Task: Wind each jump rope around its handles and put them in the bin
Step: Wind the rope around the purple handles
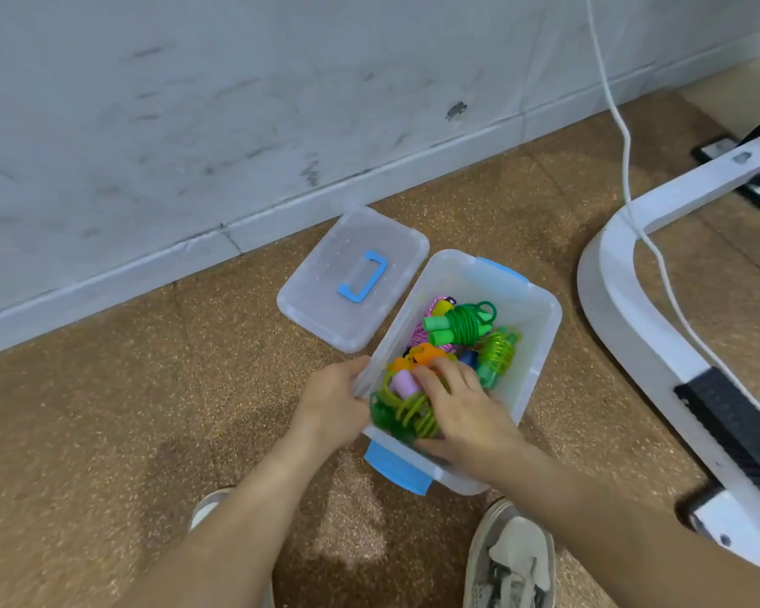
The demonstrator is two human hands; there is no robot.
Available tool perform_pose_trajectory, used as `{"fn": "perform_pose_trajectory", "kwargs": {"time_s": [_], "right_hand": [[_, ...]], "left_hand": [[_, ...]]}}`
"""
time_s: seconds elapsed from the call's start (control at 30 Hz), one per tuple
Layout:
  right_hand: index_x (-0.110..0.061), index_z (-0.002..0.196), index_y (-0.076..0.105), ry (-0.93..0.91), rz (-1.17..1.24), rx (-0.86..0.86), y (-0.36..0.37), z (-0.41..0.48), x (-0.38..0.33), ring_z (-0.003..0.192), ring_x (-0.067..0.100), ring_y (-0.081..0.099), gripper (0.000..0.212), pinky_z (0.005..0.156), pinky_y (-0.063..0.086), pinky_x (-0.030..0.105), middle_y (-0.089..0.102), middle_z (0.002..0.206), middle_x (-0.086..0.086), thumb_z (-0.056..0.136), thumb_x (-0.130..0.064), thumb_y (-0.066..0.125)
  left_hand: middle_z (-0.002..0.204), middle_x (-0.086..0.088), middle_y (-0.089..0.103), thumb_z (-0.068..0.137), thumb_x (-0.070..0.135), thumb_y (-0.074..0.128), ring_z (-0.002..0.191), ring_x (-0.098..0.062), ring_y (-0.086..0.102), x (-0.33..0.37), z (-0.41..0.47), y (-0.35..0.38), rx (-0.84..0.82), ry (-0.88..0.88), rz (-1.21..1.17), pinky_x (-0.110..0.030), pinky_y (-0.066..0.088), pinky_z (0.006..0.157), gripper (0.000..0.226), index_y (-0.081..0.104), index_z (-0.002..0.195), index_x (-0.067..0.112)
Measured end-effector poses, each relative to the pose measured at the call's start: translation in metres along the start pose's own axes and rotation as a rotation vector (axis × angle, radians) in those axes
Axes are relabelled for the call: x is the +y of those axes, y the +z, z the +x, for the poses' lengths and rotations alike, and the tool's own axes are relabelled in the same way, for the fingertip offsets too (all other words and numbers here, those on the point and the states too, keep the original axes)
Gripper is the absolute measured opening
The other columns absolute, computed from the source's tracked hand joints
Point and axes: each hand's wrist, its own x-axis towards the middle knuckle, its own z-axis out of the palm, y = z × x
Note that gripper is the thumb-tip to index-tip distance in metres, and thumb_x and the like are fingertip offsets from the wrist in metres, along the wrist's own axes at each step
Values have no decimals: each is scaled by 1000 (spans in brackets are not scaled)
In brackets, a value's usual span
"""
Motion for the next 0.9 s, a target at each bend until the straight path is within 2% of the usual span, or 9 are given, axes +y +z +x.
{"fn": "perform_pose_trajectory", "kwargs": {"time_s": [0.1, 0.2, 0.27, 0.4, 0.5, 0.57, 0.67, 0.8, 0.9], "right_hand": [[-36, 138, 21, 46, -103, -129, -13, 4, -4, 111, 27, 52, 87, 83, 49, 43, 47, 125, 0, 71, -73, 60], [-37, 150, 13, 83, 312, -477, -25, 13, -1, 115, 21, 56, 99, 95, 47, 34, 58, 130, -1, 73, -63, 71], [-29, 150, 25, 62, 537, -581, -30, 17, -3, 120, 13, 54, 94, 103, 43, 28, 57, 134, -6, 75, -48, 78], [-32, 108, 63, 54, 941, -493, -46, 13, -3, 99, 6, 66, 34, 95, 49, 26, 71, 109, -9, 78, -32, 79], [-17, 97, 65, 209, 1187, -275, -61, 17, 5, 68, 18, 62, 34, 70, 51, 33, 66, 79, 11, 70, -37, 72], [-19, 101, 63, 246, 890, -267, -59, 22, 7, 74, 22, 66, 50, 78, 53, 35, 70, 80, 9, 63, -50, 71], [-34, 109, 45, 199, 357, -344, -38, 17, -4, 84, 19, 65, 59, 82, 52, 35, 67, 85, -4, 66, -71, 63], [-32, 148, 19, 261, 60, -308, -31, 19, 2, 114, 28, 57, 97, 92, 46, 37, 59, 125, 11, 71, -87, 42], [-35, 151, 12, 307, 204, -413, -50, 25, 9, 130, 24, 45, 111, 106, 38, 35, 42, 145, 6, 63, -84, 57]], "left_hand": [[91, 15, 73, 66, 0, 50, 85, -4, 68, -15, -4, -14, -84, -86, -80, -24, 56, 73, 62, 67, 108, 42], [87, 6, 75, 56, 2, 45, 78, -16, 71, -30, -6, -29, -200, -114, -132, -34, 58, 59, 68, 69, 103, 46], [93, -2, 74, 60, -5, 43, 82, -26, 71, -37, -8, -39, -275, -158, -135, -40, 59, 57, 73, 69, 110, 41], [106, -9, 68, 73, -8, 50, 90, -24, 68, -42, -2, -64, -459, -206, -36, -35, 59, 65, 64, 65, 117, 36], [118, -15, 65, 73, 13, 55, 96, -23, 62, -43, 10, -76, -589, -273, -65, -36, 50, 89, 47, 69, 109, 41], [117, -12, 66, 86, 19, 51, 99, -24, 62, -38, 20, -74, -487, -322, -113, -37, 46, 93, 33, 69, 109, 34], [121, -8, 62, 97, 18, 42, 105, -19, 58, -29, 38, -60, -227, -381, -154, -31, 48, 80, 30, 62, 118, 23], [138, -6, 47, 99, 20, 39, 103, -20, 54, -29, 66, -41, -218, -318, -11, -26, 49, 67, 41, 45, 139, 23], [144, -7, 44, 98, 26, 40, 116, -24, 53, -32, 86, -28, -292, -288, 106, -30, 47, 90, 46, 35, 144, 30]]}}
